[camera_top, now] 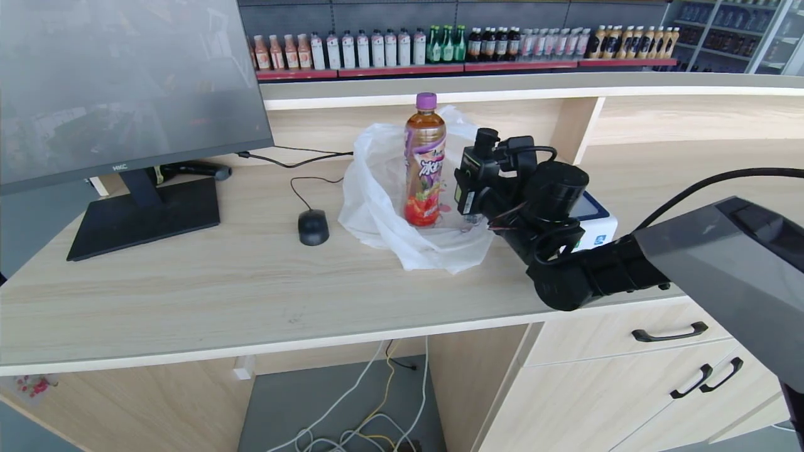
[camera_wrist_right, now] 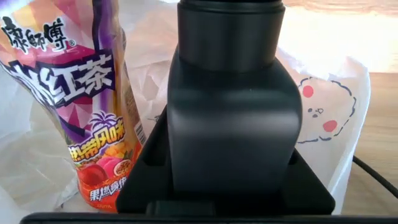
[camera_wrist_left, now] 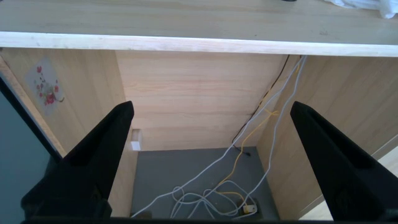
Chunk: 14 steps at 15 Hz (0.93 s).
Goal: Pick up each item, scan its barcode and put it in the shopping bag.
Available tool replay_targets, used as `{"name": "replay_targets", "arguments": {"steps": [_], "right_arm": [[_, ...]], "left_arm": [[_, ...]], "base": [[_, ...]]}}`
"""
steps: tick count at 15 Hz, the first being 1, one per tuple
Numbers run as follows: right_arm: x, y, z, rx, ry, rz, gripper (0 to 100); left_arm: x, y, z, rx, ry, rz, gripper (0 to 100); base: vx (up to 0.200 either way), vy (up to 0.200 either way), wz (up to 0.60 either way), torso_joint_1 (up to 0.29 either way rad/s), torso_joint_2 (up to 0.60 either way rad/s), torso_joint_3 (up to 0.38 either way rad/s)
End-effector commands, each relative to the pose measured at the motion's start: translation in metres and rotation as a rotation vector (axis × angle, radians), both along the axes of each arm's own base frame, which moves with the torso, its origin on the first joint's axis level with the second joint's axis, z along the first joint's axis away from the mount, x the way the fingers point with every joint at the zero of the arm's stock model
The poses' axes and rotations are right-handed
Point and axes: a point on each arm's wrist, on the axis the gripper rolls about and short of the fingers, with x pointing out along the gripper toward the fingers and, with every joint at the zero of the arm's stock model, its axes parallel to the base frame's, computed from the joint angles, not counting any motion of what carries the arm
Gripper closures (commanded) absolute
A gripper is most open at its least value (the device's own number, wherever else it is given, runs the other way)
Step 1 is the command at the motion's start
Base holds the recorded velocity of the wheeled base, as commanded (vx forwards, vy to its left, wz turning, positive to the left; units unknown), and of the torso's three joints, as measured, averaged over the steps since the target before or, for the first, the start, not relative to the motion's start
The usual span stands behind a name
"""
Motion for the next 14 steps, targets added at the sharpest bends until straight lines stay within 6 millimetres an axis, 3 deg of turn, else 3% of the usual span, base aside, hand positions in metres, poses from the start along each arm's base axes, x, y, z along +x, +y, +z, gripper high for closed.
{"name": "replay_targets", "arguments": {"steps": [1, 14], "right_arm": [[0.009, 0.005, -0.013, -0.008, 0.013, -0.002, 100], [0.022, 0.003, -0.026, -0.040, 0.011, -0.026, 100]], "left_arm": [[0.000, 0.000, 0.000, 0.000, 0.000, 0.001, 0], [0.000, 0.000, 0.000, 0.000, 0.000, 0.001, 0]], "base": [[0.000, 0.000, 0.00, 0.000, 0.00, 0.000], [0.000, 0.000, 0.00, 0.000, 0.00, 0.000]]}}
